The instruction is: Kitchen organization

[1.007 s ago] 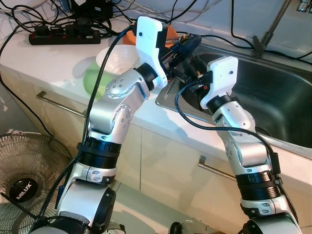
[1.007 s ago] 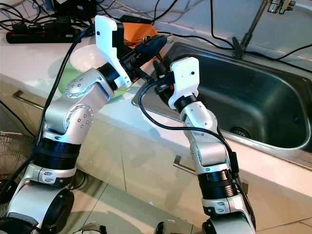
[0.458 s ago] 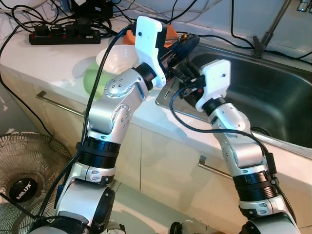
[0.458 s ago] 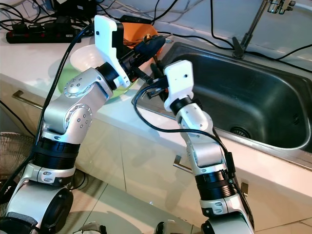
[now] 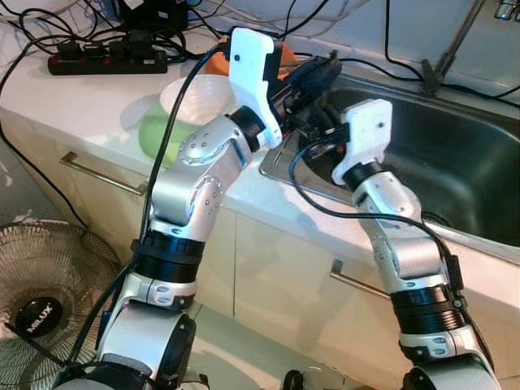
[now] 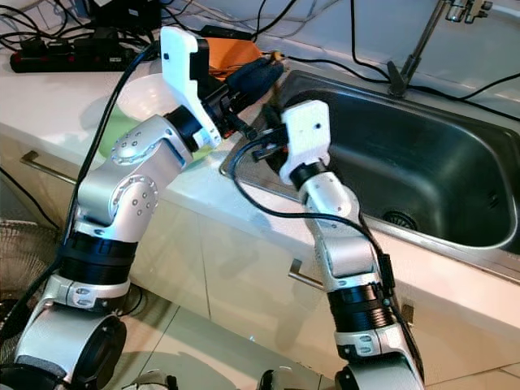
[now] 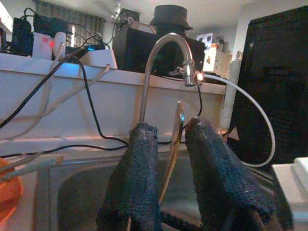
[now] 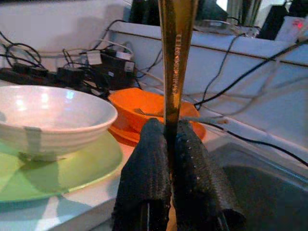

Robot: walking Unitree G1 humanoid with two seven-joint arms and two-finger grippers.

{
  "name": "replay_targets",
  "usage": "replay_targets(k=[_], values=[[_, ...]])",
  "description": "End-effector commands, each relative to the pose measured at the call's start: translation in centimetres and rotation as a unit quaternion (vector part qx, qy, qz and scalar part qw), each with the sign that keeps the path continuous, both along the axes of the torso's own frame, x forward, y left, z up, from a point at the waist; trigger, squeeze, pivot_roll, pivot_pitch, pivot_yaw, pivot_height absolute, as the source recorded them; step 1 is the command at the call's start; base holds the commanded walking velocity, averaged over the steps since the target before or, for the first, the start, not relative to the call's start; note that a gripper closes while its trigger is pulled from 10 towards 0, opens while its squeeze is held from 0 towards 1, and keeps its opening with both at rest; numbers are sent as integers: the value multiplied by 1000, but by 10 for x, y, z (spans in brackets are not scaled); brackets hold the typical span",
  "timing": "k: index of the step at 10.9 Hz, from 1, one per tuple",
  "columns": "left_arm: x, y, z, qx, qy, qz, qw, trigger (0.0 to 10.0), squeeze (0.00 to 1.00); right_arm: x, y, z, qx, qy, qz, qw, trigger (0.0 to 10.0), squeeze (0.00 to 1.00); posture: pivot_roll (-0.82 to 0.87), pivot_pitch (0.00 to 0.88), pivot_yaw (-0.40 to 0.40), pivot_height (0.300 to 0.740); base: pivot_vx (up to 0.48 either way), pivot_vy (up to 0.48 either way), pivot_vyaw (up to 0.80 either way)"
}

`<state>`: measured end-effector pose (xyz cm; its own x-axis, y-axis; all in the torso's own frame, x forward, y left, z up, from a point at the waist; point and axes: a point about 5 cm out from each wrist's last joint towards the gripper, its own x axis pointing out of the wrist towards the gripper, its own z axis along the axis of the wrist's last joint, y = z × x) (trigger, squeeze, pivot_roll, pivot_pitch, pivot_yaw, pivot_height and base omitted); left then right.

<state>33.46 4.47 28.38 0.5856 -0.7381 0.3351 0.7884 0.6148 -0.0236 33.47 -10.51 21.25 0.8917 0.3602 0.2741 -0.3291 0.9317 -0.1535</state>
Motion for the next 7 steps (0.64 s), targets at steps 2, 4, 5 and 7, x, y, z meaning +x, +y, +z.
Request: replay_targets(k=[2,4,5,7], values=[[-4,1,3,-5,-12,5,1000,10000,192,9,-17,2,8,-1,-46,999,0,0,-18,51,-40,719,0,0,0],[-2,12,-13,17,7,25,1000,10000,0,27,-43,-3,14,24,-130,991,10000,0,-18,48,-43,719,0,0,0],[-2,17,-21,27,17,33,999,10000,0,34,-55,-7,25,45,-165,985,10000,0,-15,48,-47,719,0,0,0],[-2,23,-35,51,34,43,997,10000,0,42,-69,-12,39,64,-197,978,10000,0,-9,49,-54,719,0,0,0]])
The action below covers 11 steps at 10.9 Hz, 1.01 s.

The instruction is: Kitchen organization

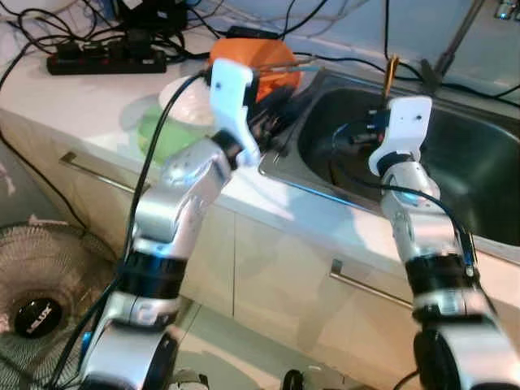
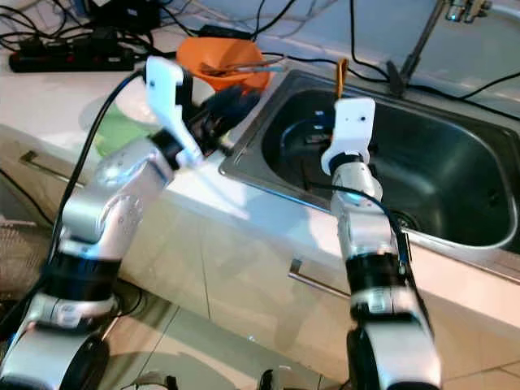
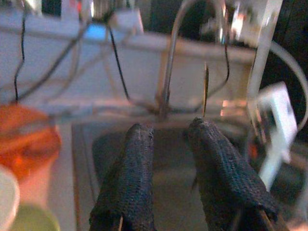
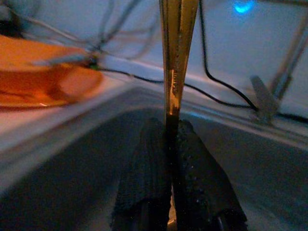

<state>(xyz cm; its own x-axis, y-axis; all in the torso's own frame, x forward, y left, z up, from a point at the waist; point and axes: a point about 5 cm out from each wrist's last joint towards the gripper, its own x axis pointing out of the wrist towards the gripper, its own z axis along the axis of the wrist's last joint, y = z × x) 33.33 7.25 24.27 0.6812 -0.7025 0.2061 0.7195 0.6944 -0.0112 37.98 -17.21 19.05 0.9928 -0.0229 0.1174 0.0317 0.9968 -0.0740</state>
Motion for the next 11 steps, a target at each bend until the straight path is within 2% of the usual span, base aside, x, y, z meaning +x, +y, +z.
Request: replay_targets(k=[1,2,3,4,5,6,10,11], values=[[-3,-1,-13,29,15,-3,999,10000,0,4,-11,4,2,-7,-20,1000,10000,0,-5,48,-58,719,0,0,0],[-7,-1,-31,66,38,-10,997,10000,0,10,-13,-8,5,22,-28,999,10000,0,-3,48,-60,719,0,0,0],[-9,-2,-37,82,46,-18,995,10000,0,11,-14,-13,7,32,-29,999,10000,0,0,47,-62,719,0,0,0],[-13,-3,-48,120,67,-35,990,10000,0,12,-13,-23,7,55,-28,998,10000,0,1,49,-65,719,0,0,0],[-23,-2,-57,139,73,-47,987,10000,0,12,-14,-35,6,86,-36,996,10000,0,3,53,-67,719,0,0,0],[-29,-2,-60,139,77,-50,986,10000,0,11,-15,-44,14,108,-39,993,10000,0,7,56,-69,719,0,0,0],[-36,-4,-58,151,85,-51,983,10000,0,9,-9,-61,6,148,-29,989,10000,0,13,64,-74,719,0,0,0],[-36,-4,-58,151,87,-51,983,10000,0,8,-8,-63,10,151,-28,988,10000,278,13,64,-74,719,0,0,0]])
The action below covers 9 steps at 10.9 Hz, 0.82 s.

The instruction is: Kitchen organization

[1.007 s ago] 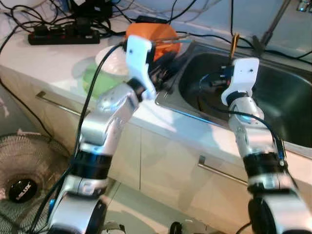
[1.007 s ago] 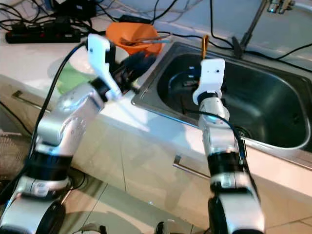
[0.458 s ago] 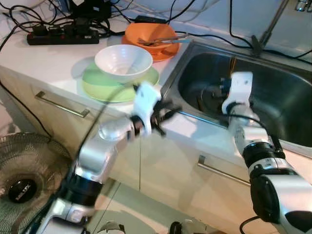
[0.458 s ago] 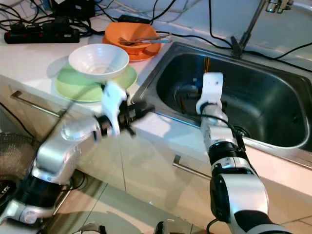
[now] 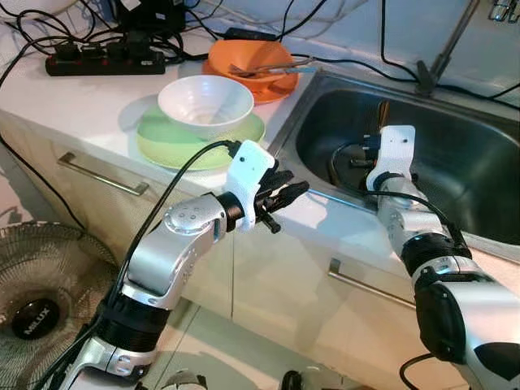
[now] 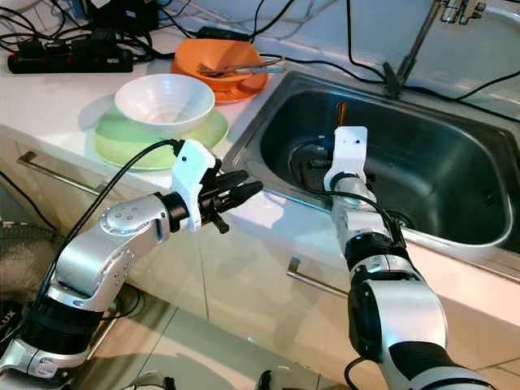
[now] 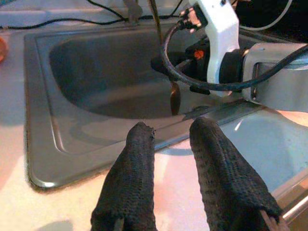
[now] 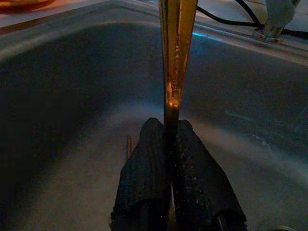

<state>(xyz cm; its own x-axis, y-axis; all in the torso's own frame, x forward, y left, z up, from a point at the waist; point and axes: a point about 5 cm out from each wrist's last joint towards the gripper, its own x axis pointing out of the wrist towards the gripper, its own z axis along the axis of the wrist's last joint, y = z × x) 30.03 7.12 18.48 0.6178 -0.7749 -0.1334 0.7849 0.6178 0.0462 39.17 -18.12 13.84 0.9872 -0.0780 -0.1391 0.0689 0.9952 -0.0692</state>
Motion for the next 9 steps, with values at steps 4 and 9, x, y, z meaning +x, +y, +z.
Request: replay_targets(k=[4,9], values=[[-4,-1,-1,7,4,-1,1000,10000,0,-3,5,-12,-4,23,7,1000,10000,0,13,64,-74,719,0,0,0],[-5,-5,-2,11,-2,-1,1000,10000,0,9,12,29,-14,-80,17,997,10000,0,11,57,-76,719,0,0,0]])
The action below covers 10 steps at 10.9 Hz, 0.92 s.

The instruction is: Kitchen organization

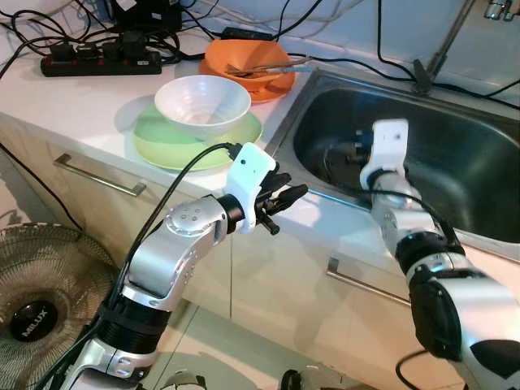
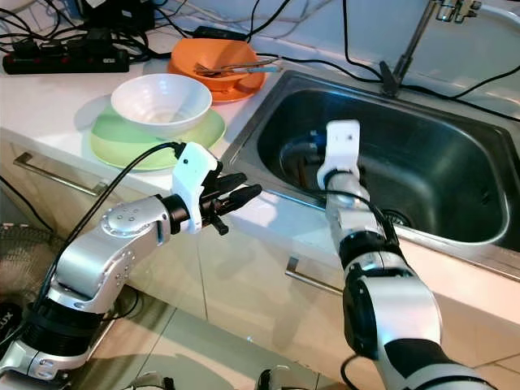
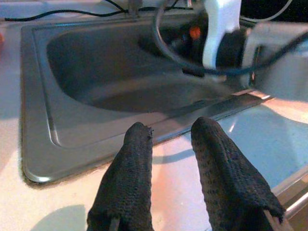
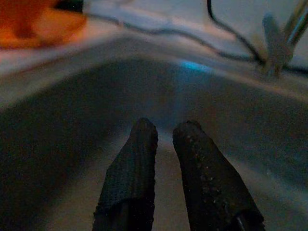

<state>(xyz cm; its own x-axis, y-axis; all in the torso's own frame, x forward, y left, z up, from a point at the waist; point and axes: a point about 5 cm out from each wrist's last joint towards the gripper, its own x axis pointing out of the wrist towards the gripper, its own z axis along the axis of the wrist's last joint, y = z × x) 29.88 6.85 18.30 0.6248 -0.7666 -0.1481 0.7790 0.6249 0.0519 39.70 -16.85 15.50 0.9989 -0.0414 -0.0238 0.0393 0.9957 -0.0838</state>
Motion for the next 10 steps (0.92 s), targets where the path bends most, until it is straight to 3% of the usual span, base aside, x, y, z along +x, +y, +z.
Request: replay_targets(k=[1,5,7,10], values=[[-3,-4,0,4,-7,-6,1000,10000,0,6,-2,26,8,-51,-7,999,10000,0,7,46,-78,719,0,0,0],[4,-1,9,3,-63,33,997,10000,0,4,9,46,26,-120,25,992,10000,0,1,32,-82,719,0,0,0],[13,8,21,-3,-115,89,989,10000,0,-7,8,50,34,-150,27,988,10000,0,-12,23,-86,719,0,0,0],[27,26,31,-11,-170,171,970,10000,0,-35,7,55,25,-182,26,983,10000,0,-28,21,-90,719,0,0,0]])
